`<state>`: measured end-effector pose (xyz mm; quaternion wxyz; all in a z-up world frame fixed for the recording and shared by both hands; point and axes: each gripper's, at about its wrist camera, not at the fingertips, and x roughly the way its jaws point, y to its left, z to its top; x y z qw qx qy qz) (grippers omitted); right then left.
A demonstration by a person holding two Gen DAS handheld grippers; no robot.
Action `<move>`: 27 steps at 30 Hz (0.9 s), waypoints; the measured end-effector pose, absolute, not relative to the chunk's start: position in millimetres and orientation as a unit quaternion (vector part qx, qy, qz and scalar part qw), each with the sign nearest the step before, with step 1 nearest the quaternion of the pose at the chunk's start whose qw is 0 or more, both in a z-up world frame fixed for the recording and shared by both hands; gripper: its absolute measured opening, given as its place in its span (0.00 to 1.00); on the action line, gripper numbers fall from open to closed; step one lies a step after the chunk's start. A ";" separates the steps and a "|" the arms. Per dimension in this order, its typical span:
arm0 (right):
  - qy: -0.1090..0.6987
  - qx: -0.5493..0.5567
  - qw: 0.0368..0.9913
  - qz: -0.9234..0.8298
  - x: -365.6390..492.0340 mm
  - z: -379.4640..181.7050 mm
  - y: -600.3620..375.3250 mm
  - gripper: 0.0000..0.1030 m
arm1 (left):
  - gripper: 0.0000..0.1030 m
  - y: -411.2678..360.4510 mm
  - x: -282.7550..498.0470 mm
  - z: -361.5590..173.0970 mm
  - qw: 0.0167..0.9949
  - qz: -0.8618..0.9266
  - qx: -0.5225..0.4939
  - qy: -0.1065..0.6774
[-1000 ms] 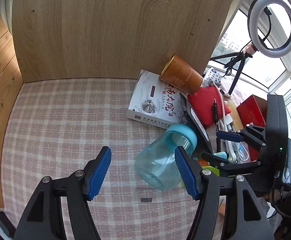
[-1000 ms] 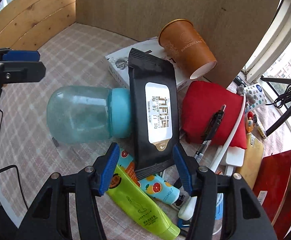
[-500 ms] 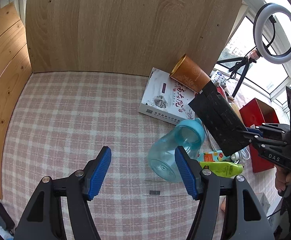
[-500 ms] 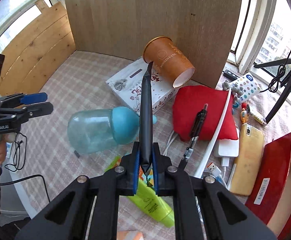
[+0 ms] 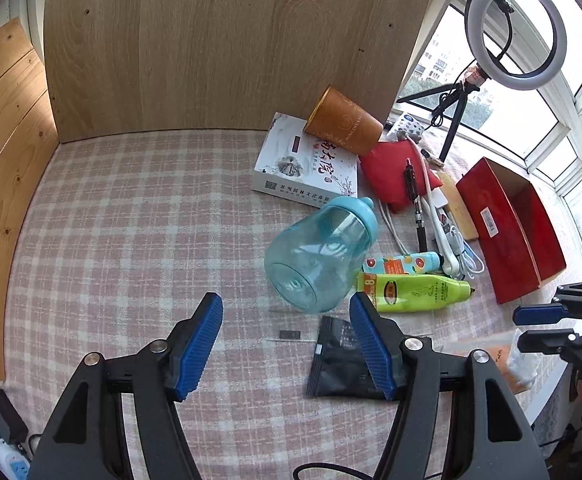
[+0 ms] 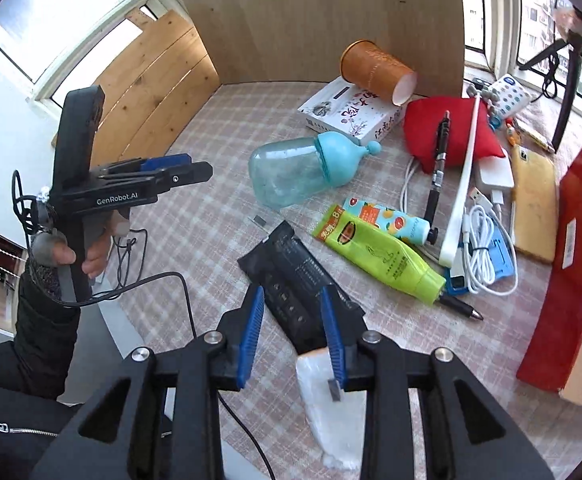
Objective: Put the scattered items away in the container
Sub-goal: 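Grasp the orange paper cup with the left tool and set it aside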
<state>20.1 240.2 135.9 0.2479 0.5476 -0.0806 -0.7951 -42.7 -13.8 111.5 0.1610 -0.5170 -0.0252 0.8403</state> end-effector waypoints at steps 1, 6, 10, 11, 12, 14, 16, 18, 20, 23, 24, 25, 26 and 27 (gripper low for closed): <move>-0.087 0.546 0.243 -0.797 28.3 139.3 248.8 0.29 | 0.61 -12.0 -39.1 110.1 0.164 0.838 -0.519 -0.023; -0.073 0.532 0.221 -0.814 57.6 155.9 263.3 0.29 | 0.61 -3.8 -30.3 102.8 0.171 0.833 -0.526 -0.016; -0.052 0.529 0.205 -0.822 59.2 154.4 259.4 0.29 | 0.61 1.7 -26.0 104.3 0.183 0.833 -0.522 -0.016; -0.050 0.524 0.196 -0.827 57.3 155.3 259.2 0.29 | 0.61 2.4 -25.0 105.7 0.184 0.835 -0.518 -0.014; -0.049 0.519 0.189 -0.832 55.3 156.8 259.0 0.29 | 0.61 0.9 -26.6 107.4 0.184 0.837 -0.515 -0.014; -0.058 0.506 0.191 -0.839 44.5 163.0 254.4 0.29 | 0.61 -4.9 -34.4 110.8 0.181 0.841 -0.509 -0.018; -0.069 0.487 0.192 -0.849 24.3 169.9 248.4 0.29 | 0.61 -12.9 -48.2 113.6 0.178 0.845 -0.504 -0.026; -0.082 0.467 0.187 -0.860 -0.1 175.8 243.6 0.29 | 0.61 -21.0 -64.9 116.1 0.178 0.848 -0.498 -0.034; -0.093 0.460 0.171 -0.866 -32.8 174.3 242.9 0.29 | 0.61 -24.8 -84.0 118.7 0.176 0.852 -0.492 -0.032; -0.104 0.456 0.148 -0.871 -84.9 169.6 241.5 0.41 | 0.61 -23.9 -115.5 122.4 0.188 0.853 -0.486 -0.030; -0.097 0.461 0.140 -0.871 -102.8 166.0 240.1 0.46 | 0.61 -21.5 -126.3 123.9 0.201 0.851 -0.484 -0.032; -0.096 0.465 0.130 -0.870 -116.7 162.1 240.5 0.49 | 0.61 -17.5 -137.2 125.1 0.210 0.851 -0.481 -0.029; -0.105 0.468 0.124 -0.869 -128.6 157.6 242.7 0.49 | 0.61 -11.1 -148.0 126.2 0.216 0.852 -0.477 -0.019; -0.113 0.470 0.118 -0.867 -140.5 153.1 244.9 0.49 | 0.61 -3.3 -158.6 126.8 0.223 0.852 -0.473 -0.003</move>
